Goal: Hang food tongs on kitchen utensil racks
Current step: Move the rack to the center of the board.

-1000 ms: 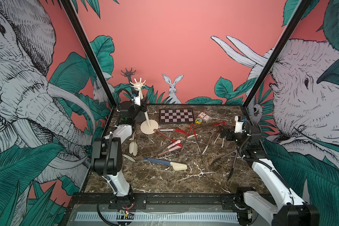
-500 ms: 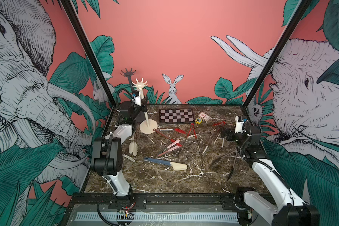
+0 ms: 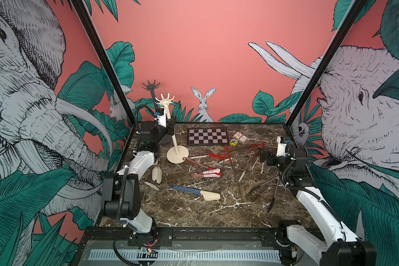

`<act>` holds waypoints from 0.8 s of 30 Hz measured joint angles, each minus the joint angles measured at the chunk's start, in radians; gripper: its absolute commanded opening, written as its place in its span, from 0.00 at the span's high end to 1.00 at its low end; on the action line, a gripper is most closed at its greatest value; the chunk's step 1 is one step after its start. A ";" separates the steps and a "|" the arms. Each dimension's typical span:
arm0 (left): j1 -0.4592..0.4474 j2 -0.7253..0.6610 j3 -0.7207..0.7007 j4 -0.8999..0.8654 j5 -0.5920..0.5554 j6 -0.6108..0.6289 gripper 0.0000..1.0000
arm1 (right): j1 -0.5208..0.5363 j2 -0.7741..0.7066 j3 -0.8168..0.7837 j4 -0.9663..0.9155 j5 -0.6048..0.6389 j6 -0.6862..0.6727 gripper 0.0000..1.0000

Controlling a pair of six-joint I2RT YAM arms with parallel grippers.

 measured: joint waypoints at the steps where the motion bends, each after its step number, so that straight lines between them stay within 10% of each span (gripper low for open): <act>1: -0.014 -0.016 -0.010 -0.004 -0.006 0.001 1.00 | 0.000 0.003 0.000 0.000 -0.002 0.000 0.01; 24: -0.240 0.029 -0.072 0.124 -0.151 -0.002 1.00 | 0.000 -0.004 0.000 0.006 -0.078 0.049 0.01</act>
